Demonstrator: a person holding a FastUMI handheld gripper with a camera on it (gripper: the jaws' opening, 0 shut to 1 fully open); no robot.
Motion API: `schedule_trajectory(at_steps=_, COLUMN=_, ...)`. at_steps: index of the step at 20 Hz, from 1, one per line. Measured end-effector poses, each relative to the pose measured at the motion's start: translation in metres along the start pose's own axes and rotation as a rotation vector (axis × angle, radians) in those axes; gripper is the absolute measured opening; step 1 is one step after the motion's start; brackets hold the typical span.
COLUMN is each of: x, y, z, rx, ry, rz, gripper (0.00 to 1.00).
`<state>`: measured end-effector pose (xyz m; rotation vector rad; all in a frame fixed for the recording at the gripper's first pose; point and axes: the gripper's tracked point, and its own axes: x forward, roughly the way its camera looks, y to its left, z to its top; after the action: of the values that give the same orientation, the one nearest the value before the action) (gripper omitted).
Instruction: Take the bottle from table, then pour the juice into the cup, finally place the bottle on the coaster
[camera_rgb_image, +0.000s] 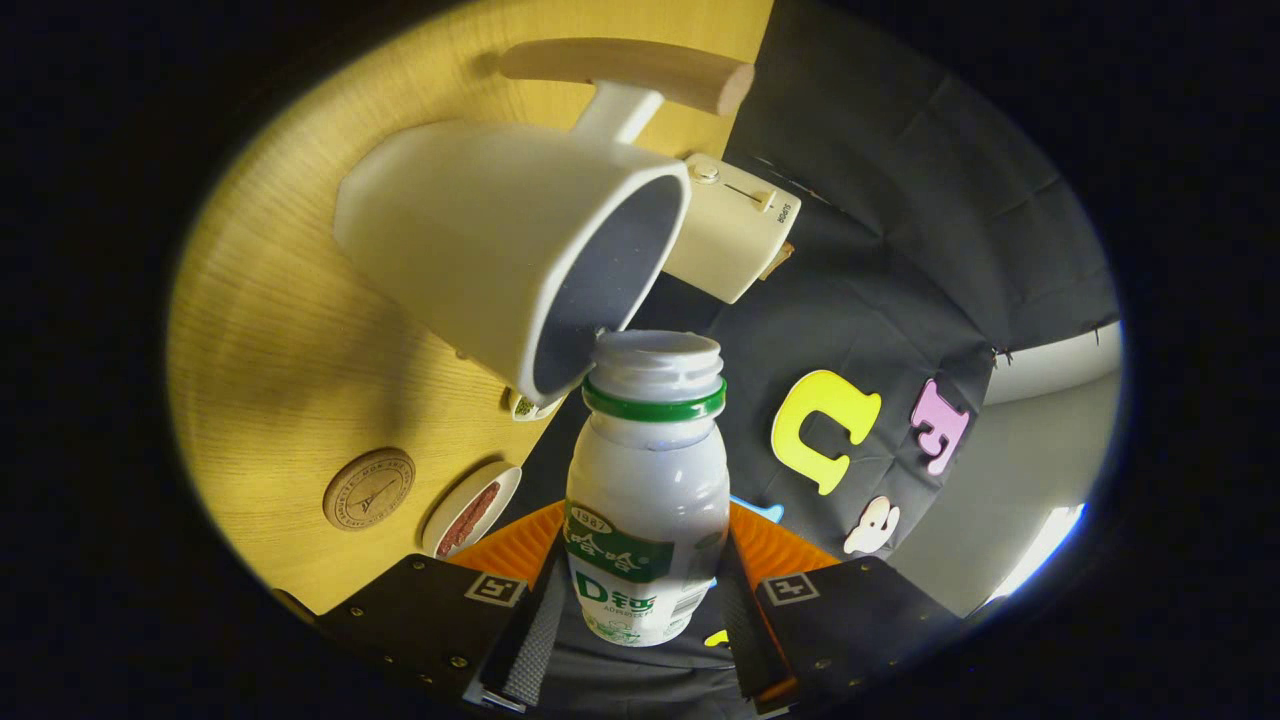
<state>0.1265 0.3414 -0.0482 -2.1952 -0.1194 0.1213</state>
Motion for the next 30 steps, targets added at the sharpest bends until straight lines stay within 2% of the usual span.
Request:
schedule_trajectory(at_steps=6, x=0.002, y=0.006, z=0.004, rx=0.167, ry=-0.021, rz=0.035, gripper=0.71)
schedule_trajectory(at_steps=13, x=0.002, y=0.010, z=0.004, rx=0.435, ry=-0.034, rz=0.079, gripper=0.71)
schedule_trajectory(at_steps=17, x=0.001, y=0.014, z=-0.009, rx=0.672, ry=-0.027, rz=0.136, gripper=0.71)
schedule_trajectory(at_steps=24, x=-0.002, y=0.015, z=-0.053, rx=1.018, ry=0.017, rz=0.115, gripper=0.71)
schedule_trajectory(at_steps=28, x=-0.004, y=0.025, z=-0.071, rx=1.226, ry=0.022, rz=0.136, gripper=0.71)
schedule_trajectory(at_steps=30, x=-0.006, y=0.031, z=-0.072, rx=1.333, ry=0.008, rz=0.174, gripper=0.71)
